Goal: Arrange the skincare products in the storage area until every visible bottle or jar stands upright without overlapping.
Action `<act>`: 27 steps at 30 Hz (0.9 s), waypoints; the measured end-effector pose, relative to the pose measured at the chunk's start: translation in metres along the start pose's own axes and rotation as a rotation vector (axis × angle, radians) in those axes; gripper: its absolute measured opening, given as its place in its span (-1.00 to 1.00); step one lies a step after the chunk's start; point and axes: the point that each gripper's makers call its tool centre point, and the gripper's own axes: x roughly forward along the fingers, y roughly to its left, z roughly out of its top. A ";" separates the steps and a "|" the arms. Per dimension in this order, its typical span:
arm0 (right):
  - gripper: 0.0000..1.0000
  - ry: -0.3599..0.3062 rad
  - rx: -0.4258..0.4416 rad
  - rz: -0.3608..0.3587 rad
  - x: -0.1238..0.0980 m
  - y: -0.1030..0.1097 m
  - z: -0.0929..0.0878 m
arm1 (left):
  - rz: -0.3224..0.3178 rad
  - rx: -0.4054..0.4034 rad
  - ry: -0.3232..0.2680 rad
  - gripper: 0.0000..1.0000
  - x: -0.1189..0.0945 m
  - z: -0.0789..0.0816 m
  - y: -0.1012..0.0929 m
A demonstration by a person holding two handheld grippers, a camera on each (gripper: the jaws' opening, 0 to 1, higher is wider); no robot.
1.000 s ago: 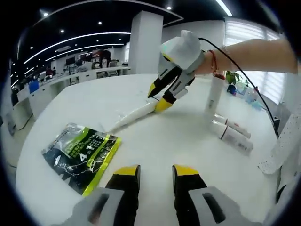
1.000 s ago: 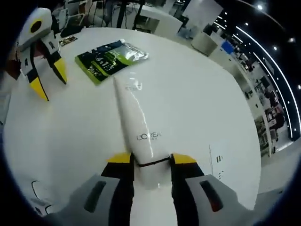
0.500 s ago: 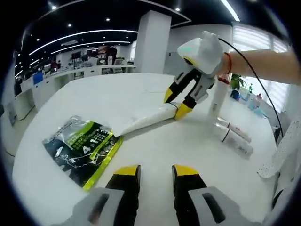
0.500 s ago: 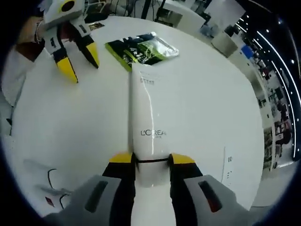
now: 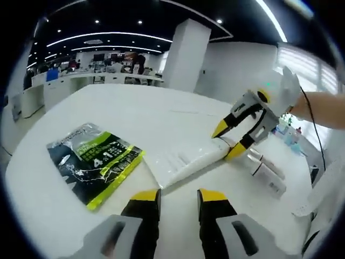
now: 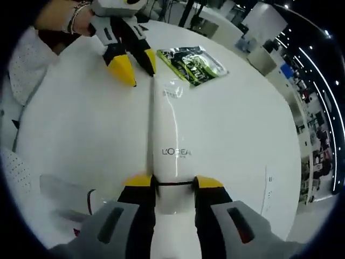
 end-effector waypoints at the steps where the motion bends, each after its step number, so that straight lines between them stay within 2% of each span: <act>1: -0.48 0.003 0.014 0.007 -0.002 0.005 -0.004 | -0.009 -0.014 -0.011 -0.41 0.001 0.002 -0.001; 2: -0.49 -0.004 0.012 0.006 -0.003 0.006 -0.003 | -0.012 -0.018 -0.013 -0.41 0.002 0.002 -0.001; 5: -0.49 -0.032 0.011 -0.003 -0.006 0.016 -0.004 | -0.032 -0.101 -0.034 -0.41 0.004 0.006 -0.001; 6: -0.49 -0.033 0.012 -0.003 -0.006 0.017 -0.005 | -0.040 -0.138 -0.042 -0.41 0.004 0.008 -0.003; 7: -0.49 -0.045 0.006 -0.019 -0.007 0.017 -0.004 | -0.067 -0.214 -0.051 -0.39 0.005 0.010 -0.005; 9: -0.49 -0.043 0.016 -0.020 -0.008 0.019 -0.006 | -0.094 -0.282 -0.059 -0.36 0.005 0.012 -0.006; 14: -0.49 -0.060 0.007 -0.035 -0.008 0.021 -0.004 | -0.091 -0.319 -0.054 -0.45 0.007 0.013 -0.001; 17: -0.50 -0.061 -0.008 -0.042 -0.008 0.020 -0.002 | -0.112 -0.417 -0.053 -0.46 0.008 0.017 -0.002; 19: -0.50 -0.060 -0.018 -0.044 -0.008 0.020 -0.001 | -0.116 -0.439 -0.036 -0.49 0.008 0.017 -0.003; 22: -0.50 -0.056 -0.033 -0.047 -0.008 0.019 0.000 | -0.108 -0.486 0.010 -0.68 0.009 0.013 0.001; 23: -0.50 -0.054 -0.034 -0.049 -0.009 0.019 0.000 | -0.099 -0.513 0.043 -0.73 0.008 0.010 0.004; 24: -0.50 -0.055 -0.038 -0.050 -0.009 0.019 0.000 | -0.130 -0.555 0.048 -0.75 0.007 0.011 0.000; 25: -0.50 -0.055 -0.035 -0.052 -0.009 0.018 0.000 | -0.122 -0.566 0.053 -0.77 0.006 0.011 0.002; 27: -0.50 -0.058 -0.016 -0.058 -0.009 0.017 0.000 | -0.131 -0.557 0.030 -0.83 0.004 0.015 0.001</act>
